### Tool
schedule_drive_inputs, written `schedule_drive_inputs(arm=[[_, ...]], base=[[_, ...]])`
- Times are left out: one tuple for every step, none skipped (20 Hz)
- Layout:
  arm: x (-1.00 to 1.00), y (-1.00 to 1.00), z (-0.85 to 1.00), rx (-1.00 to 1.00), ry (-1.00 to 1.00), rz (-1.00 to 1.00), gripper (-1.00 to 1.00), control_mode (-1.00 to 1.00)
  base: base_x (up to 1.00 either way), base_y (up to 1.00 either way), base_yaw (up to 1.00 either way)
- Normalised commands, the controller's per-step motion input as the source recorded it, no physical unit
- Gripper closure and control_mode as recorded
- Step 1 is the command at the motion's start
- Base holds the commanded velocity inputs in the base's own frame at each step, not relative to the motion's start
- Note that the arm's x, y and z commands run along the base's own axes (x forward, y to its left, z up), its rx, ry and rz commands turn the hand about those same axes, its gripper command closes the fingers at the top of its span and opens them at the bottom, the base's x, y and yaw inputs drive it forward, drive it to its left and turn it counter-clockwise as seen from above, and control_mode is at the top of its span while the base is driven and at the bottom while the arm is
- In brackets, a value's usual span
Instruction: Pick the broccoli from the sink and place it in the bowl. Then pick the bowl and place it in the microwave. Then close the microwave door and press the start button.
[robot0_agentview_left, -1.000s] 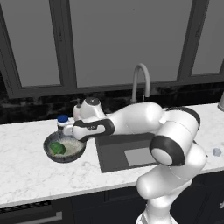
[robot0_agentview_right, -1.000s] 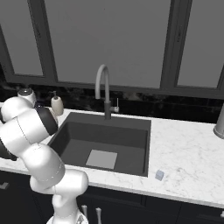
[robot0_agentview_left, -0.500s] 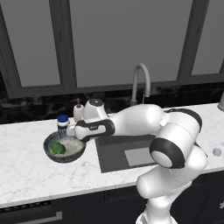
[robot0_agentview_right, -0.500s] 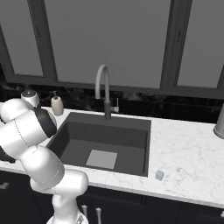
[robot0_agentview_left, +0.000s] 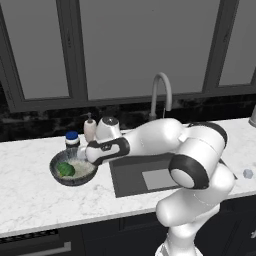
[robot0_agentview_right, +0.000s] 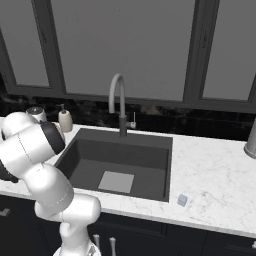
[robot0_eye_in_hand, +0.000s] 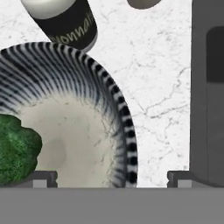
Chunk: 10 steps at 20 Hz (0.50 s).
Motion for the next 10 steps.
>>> schedule_drive_inputs(arm=[[0.00,0.00,-0.26,0.00,0.04,0.00,-1.00,-1.00],[0.00,0.00,-0.26,0.00,0.04,0.00,-1.00,-1.00],[0.00,0.00,-0.22,0.00,0.03,0.00,-1.00,-1.00],[0.00,0.00,-0.22,0.00,0.03,0.00,-1.00,-1.00],[0.00,0.00,-0.21,0.00,0.03,0.00,-1.00,-1.00],[0.04,0.02,-0.23,0.00,0.05,0.00,-1.00,-1.00],[0.06,0.05,-0.16,0.00,0.04,0.00,-1.00,-1.00],[0.04,0.00,-0.19,0.00,0.03,0.00,-1.00,-1.00],[0.04,0.00,-0.24,0.00,0.05,0.00,-1.00,-1.00],[0.00,0.00,-0.25,0.00,0.05,0.00,-1.00,-1.00]], base=[[0.00,0.00,0.00],[0.00,0.00,0.00],[0.00,0.00,0.00],[0.00,0.00,0.00],[0.00,0.00,0.00],[0.00,0.00,0.00],[0.00,0.00,0.00],[0.00,0.00,0.00],[0.00,0.00,0.00],[0.00,0.00,0.00]])
